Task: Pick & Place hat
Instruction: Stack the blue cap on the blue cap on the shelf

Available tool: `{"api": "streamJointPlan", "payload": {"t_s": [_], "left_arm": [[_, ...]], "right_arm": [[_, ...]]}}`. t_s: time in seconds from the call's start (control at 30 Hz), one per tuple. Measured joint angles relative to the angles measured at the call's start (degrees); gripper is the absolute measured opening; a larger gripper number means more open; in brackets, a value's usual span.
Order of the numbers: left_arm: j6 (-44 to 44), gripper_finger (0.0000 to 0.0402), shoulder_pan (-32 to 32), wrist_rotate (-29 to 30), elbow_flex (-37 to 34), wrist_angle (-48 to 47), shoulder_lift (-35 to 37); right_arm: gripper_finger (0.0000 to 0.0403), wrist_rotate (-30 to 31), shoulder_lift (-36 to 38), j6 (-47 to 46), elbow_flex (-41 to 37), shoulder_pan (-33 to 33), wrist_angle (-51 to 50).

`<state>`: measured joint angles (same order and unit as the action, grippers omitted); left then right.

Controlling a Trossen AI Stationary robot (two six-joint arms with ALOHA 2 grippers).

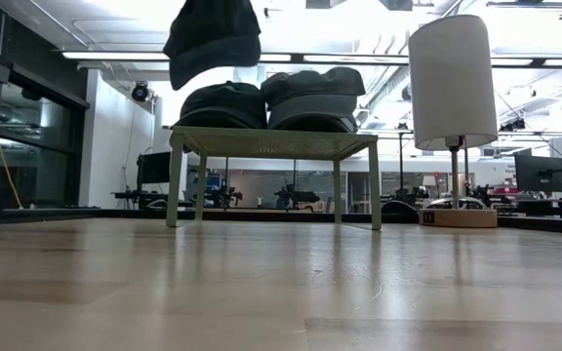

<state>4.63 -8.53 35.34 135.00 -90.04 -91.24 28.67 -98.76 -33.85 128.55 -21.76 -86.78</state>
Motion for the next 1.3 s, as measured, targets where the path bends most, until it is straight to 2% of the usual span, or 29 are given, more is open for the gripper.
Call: {"api": "streamJointPlan", "payload": {"t_s": [0.33,0.77,0.97,1.1,1.3], "left_arm": [[10.61,0.0008,-7.13,-5.06,-0.02,0.00,-0.11],[16.95,0.0008,-10.28,-8.81,-0.13,0.37,-3.15],[18.78,0.0008,-10.63,-8.41,-0.07,0.57,-5.26],[19.45,0.0008,-10.65,-6.11,-0.07,0.71,-6.54],[20.65,0.0008,-10.65,-5.91,-0.07,4.29,-7.63]], "right_arm": [[0.0154,3.37,0.00,-1.29,0.00,0.00,0.00],[0.0154,5.70,0.00,-3.34,0.00,0.00,0.74],[0.0154,6.23,0.00,-3.68,-0.02,0.00,0.89],[0.0153,6.80,0.00,-3.89,-0.02,0.00,0.90],[0.0153,8.38,0.00,-4.72,-0.04,0.02,0.90]]}}
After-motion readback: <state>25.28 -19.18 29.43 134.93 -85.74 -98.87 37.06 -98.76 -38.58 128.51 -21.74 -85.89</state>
